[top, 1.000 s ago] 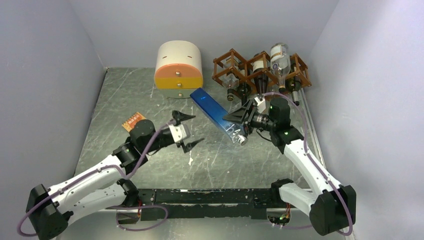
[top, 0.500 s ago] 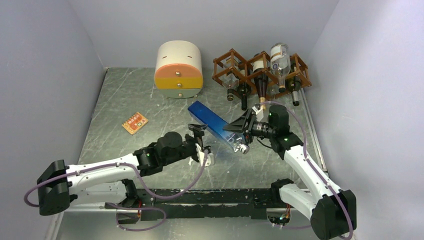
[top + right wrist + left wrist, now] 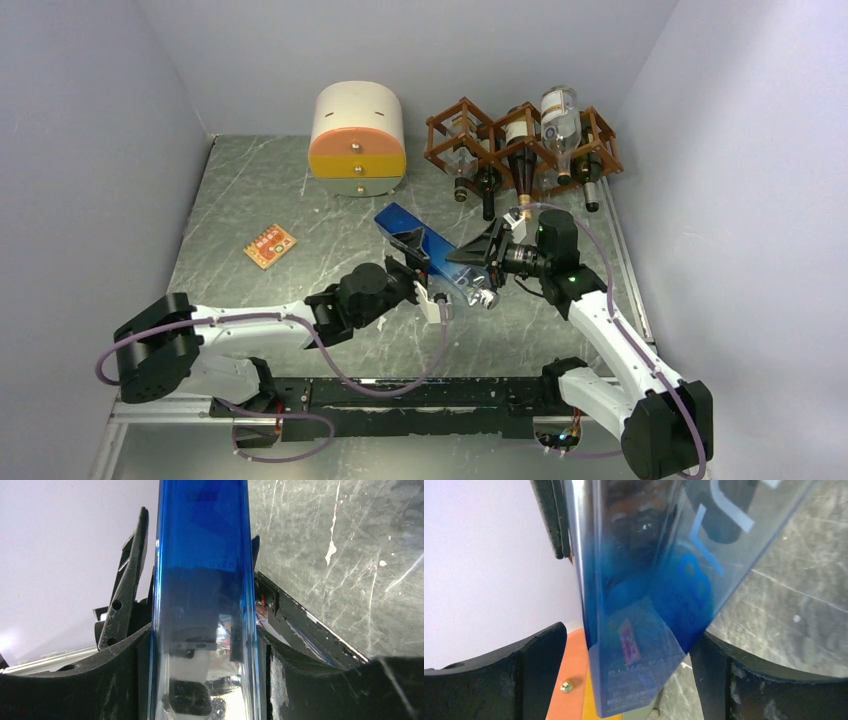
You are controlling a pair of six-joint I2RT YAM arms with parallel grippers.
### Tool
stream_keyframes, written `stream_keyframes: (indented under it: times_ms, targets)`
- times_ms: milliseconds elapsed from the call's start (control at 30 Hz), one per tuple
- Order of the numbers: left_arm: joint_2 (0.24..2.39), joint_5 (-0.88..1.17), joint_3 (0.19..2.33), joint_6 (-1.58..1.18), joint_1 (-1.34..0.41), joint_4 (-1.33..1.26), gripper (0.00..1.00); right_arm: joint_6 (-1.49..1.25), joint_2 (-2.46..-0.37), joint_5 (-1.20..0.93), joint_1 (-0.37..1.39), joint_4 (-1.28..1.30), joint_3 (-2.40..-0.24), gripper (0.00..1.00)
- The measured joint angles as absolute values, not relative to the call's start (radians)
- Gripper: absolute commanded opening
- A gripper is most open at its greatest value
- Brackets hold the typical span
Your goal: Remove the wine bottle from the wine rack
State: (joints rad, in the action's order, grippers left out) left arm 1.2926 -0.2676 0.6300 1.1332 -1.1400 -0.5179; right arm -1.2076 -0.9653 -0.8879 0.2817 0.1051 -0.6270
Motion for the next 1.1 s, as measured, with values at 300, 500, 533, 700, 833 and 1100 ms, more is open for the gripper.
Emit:
stream_keyframes:
  times_ms: [300,500,533,700,833,1100]
  targets:
    - [1.38,-0.342,0.625,1.237,-1.143,-0.674,0.62,-1.203,-0.953,-0.886,0.281,0.12,-0.627,0.11]
    - [1.39,-0.36,0.617,1.248,-1.153,-0.698,0.3,-1.179,-0.939,-0.878,0.281,0.167,-0.655,0.67]
    - [1.389,-0.36,0.617,1.241,-1.155,-0.7,0.24,-1.159,-0.94,-0.871,0.281,0.2,-0.674,0.72]
    - [1.361,-0.374,0.617,1.144,-1.155,-0.669,0.12,-1.015,-0.933,-0.862,0.282,0.271,-0.759,1.0]
    - [1.337,-0.387,0.617,1.056,-1.149,-0.628,0.07,-0.937,-0.927,-0.841,0.282,0.306,-0.81,1.0]
    - [1.297,-0.385,0.618,0.895,-1.145,-0.5,0.07,-0.777,-1.003,-0.691,0.28,0.463,-1.119,1.0]
